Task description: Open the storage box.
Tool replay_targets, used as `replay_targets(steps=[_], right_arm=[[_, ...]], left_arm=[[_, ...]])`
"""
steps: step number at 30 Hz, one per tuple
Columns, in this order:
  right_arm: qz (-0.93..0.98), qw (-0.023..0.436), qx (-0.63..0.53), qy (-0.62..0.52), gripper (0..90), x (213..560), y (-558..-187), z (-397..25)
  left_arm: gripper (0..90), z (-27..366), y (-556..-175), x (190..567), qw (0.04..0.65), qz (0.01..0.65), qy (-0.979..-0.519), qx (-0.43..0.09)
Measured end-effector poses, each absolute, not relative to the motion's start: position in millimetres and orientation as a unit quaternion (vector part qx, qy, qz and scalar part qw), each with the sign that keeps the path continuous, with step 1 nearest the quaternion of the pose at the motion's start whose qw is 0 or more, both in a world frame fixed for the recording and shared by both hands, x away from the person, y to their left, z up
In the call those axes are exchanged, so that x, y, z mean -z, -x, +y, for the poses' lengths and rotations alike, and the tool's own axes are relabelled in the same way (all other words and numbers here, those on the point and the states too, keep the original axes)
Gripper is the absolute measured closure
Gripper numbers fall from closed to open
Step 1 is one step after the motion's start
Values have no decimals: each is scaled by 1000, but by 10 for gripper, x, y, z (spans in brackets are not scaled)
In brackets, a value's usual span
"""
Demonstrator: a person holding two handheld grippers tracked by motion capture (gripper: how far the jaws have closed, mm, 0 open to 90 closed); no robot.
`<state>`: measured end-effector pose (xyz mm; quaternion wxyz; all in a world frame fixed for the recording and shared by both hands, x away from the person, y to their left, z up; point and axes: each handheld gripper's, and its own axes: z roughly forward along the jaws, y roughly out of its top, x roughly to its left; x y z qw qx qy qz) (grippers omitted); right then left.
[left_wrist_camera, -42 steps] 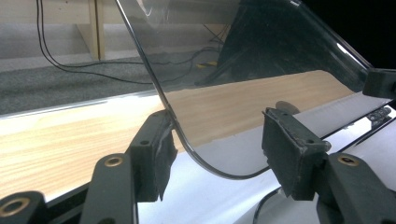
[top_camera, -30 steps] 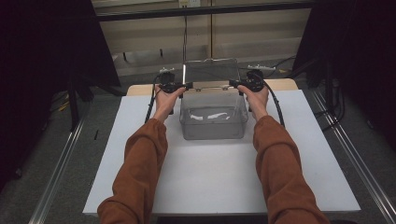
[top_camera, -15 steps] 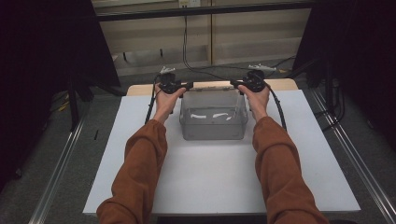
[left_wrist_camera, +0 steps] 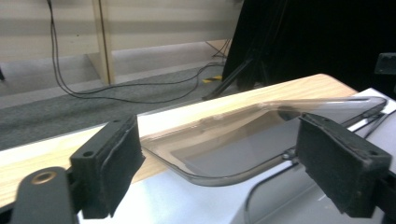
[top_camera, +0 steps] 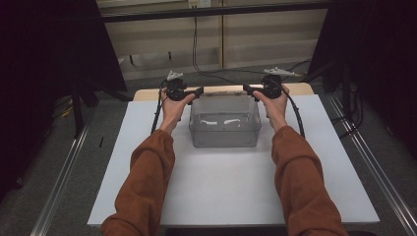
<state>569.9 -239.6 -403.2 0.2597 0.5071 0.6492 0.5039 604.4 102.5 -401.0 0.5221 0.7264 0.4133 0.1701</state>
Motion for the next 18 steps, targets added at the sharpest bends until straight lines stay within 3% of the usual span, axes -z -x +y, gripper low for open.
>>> replay_targets(steps=[3,18], right_arm=[[650,259,-502,-509,13,4017,-5672,-2374],[654,293,-512,-475,31,3983,-5476,-2297]], left_arm=[[112,1023,-6005,3997,526,400,-730,-174],[29,1117,-5720,3977,552,375,-718,-197]])
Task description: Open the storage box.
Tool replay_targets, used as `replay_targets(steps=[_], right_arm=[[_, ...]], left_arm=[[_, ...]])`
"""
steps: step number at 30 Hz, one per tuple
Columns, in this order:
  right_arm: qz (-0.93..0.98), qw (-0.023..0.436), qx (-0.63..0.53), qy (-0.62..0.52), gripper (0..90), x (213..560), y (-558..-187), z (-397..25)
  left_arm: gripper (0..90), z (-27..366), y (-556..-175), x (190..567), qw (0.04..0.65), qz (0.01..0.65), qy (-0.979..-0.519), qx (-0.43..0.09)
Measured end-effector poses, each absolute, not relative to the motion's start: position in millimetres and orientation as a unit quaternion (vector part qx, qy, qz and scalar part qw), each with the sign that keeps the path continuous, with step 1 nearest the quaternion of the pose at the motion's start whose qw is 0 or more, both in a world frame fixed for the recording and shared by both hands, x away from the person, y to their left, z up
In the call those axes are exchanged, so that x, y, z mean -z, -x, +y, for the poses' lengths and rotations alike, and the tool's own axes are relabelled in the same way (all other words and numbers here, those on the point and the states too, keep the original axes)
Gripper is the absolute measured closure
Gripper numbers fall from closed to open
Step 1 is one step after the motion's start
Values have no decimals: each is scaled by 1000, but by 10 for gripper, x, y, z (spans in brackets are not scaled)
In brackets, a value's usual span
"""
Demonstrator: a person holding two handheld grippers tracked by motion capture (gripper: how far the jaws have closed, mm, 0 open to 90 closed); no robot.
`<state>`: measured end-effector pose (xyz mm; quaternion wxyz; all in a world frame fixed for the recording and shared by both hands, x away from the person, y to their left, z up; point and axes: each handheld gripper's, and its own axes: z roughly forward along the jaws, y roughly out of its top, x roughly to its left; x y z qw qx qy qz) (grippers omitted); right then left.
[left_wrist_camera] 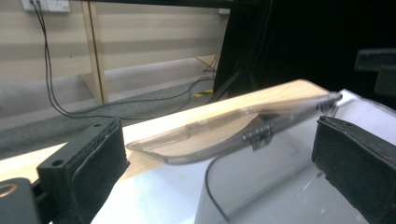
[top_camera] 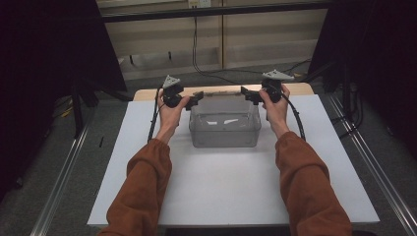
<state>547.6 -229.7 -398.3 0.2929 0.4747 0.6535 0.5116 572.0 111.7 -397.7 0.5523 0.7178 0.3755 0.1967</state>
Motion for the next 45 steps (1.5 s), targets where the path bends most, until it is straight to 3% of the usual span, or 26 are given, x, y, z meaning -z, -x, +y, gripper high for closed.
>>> replay_targets(steps=[24,45], right_arm=[[640,358,-516,-442,0,3855,-4932,-2260],[639,377,-515,-428,0,3912,-4576,-2269]], left_arm=[[30,1242,-5274,3886,571,348,-695,-265],[34,1447,-4872,3893,595,358,-674,-253]])
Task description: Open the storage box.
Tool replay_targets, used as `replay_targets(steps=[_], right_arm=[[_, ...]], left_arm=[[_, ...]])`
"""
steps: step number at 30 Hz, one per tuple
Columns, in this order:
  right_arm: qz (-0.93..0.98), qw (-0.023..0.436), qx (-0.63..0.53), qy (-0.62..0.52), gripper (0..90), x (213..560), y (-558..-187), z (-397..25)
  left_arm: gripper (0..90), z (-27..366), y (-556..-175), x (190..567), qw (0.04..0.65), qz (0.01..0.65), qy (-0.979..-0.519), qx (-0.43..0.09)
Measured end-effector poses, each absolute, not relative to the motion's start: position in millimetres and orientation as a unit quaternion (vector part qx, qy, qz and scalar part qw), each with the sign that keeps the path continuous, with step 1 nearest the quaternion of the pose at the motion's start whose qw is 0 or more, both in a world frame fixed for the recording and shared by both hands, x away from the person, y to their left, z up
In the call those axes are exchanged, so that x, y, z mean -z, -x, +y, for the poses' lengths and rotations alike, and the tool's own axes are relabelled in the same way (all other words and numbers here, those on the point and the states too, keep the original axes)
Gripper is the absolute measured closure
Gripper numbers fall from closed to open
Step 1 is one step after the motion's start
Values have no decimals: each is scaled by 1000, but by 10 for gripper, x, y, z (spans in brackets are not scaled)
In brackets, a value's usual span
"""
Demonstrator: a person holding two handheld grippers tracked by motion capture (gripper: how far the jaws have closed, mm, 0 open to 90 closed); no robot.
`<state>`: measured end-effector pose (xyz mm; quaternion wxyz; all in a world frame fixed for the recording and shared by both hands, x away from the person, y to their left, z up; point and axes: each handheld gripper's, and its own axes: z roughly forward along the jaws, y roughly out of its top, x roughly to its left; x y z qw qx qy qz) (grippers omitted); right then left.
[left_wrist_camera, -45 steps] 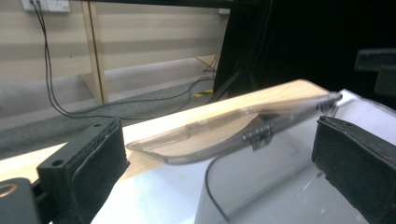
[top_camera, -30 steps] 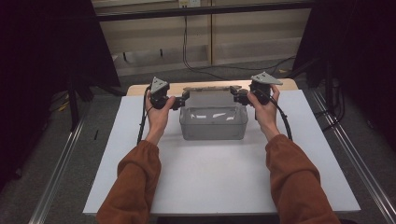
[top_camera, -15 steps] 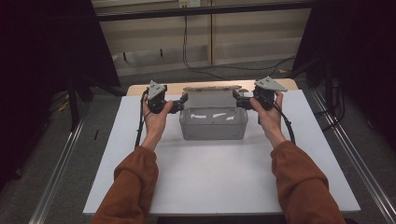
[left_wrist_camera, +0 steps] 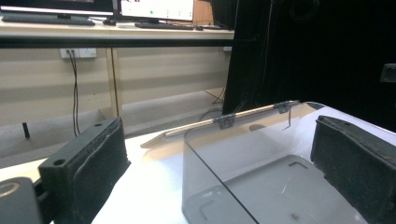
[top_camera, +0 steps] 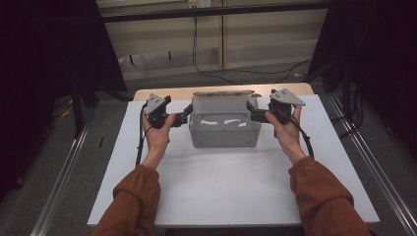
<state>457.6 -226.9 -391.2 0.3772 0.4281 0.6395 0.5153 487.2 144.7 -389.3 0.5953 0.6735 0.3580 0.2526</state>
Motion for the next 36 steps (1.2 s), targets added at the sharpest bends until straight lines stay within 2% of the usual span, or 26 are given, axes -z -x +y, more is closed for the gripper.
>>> replay_targets(steps=[9,36], right_arm=[[633,387,-513,-432,0,3930,-4466,-2298],[630,391,-510,-435,0,4129,-3915,-2452]], left_arm=[[34,1494,-4712,3915,585,349,-684,-261],[40,1674,-4229,4102,592,354,-674,-263]])
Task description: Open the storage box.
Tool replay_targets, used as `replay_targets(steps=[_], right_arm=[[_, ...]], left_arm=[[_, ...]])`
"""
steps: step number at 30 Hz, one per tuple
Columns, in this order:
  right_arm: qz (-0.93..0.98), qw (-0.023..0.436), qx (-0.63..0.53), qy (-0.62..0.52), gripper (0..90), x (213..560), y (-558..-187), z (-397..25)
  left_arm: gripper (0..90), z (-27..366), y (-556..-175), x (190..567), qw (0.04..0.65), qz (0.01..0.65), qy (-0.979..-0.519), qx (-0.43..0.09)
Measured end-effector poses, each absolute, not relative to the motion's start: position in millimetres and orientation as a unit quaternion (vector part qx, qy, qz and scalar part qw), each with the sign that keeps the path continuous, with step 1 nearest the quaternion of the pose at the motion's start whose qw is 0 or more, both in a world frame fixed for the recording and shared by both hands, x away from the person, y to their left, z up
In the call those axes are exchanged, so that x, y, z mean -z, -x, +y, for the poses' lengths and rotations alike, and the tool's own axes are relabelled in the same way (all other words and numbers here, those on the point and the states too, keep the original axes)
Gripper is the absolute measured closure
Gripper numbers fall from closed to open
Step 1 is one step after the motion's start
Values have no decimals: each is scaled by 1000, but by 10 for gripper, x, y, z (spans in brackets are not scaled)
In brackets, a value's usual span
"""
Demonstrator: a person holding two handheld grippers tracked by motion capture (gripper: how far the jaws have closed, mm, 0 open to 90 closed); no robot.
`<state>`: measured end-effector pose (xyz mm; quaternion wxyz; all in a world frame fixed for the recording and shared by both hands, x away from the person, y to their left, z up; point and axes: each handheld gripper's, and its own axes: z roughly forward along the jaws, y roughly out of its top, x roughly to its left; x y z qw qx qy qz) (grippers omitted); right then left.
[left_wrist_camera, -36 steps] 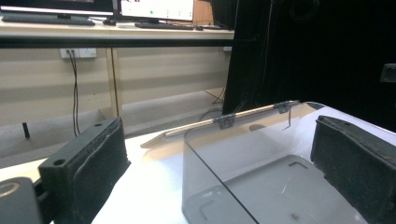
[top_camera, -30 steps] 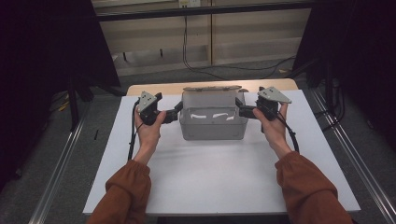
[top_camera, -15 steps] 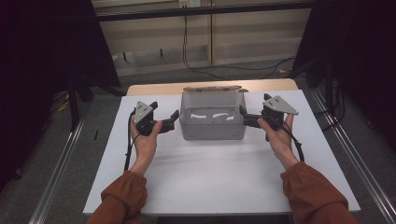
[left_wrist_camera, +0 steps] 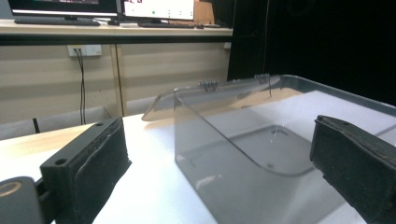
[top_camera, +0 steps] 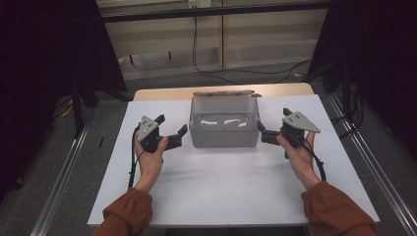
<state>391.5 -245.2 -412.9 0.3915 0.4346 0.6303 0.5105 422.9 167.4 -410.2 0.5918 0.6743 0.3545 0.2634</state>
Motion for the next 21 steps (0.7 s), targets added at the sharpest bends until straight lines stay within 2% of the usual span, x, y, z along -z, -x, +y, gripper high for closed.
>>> replay_targets(steps=[21], right_arm=[[621,400,-509,-442,0,4231,-3515,-2574]], left_arm=[[39,1856,-3839,4215,592,360,-668,-270]])
